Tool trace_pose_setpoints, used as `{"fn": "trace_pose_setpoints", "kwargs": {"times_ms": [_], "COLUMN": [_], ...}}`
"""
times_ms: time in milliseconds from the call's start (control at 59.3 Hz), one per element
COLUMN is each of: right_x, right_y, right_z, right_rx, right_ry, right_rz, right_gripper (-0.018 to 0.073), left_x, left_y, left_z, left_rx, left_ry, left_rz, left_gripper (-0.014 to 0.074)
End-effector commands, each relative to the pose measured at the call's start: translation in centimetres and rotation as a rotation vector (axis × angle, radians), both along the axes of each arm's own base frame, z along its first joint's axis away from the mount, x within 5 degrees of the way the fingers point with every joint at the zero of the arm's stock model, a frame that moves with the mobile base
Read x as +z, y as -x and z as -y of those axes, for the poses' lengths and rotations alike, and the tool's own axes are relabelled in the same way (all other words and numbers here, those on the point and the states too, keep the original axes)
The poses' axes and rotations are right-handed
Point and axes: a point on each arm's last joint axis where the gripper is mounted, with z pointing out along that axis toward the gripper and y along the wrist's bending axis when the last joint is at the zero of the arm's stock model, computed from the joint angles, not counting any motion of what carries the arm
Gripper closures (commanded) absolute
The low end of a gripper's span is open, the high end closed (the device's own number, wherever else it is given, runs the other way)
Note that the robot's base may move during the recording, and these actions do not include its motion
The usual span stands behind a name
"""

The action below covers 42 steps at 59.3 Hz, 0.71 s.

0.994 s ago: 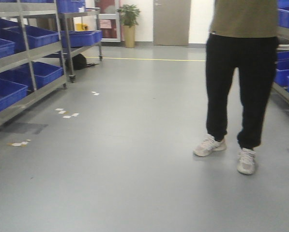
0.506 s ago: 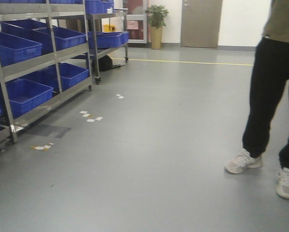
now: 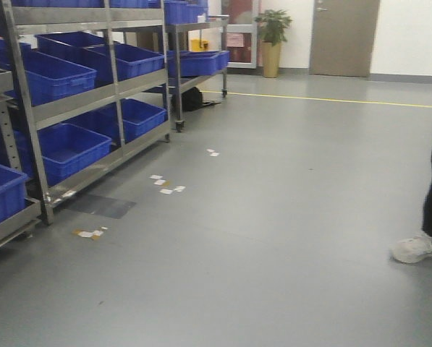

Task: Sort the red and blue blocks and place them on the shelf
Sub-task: 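Drive the base across the floor toward the bin shelves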

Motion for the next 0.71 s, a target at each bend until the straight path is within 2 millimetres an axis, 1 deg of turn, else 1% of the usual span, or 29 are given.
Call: {"fn": "trace_pose_setpoints", "kwargs": {"times_ms": [0,691], "right_x": [1.84,1.83], "right_y": [-0.11,-0.10], "right_z": [0.08,0.08], "right_rx": [-0.006,-0.006], "right_ry": [-0.002,-0.002], "right_rz": [0.123,0.122], "right_gripper": [0.0501,0.0501], "left_x": [1.67,1.67], "left_y": [-0.20,-0.20], "left_z": [0.06,0.06], "left_rx": [-0.004,-0.004], "left_ry": [0.021,0.021], "left_rz": [0.111,0.111], "left_gripper": [0.0474,0.0474]}}
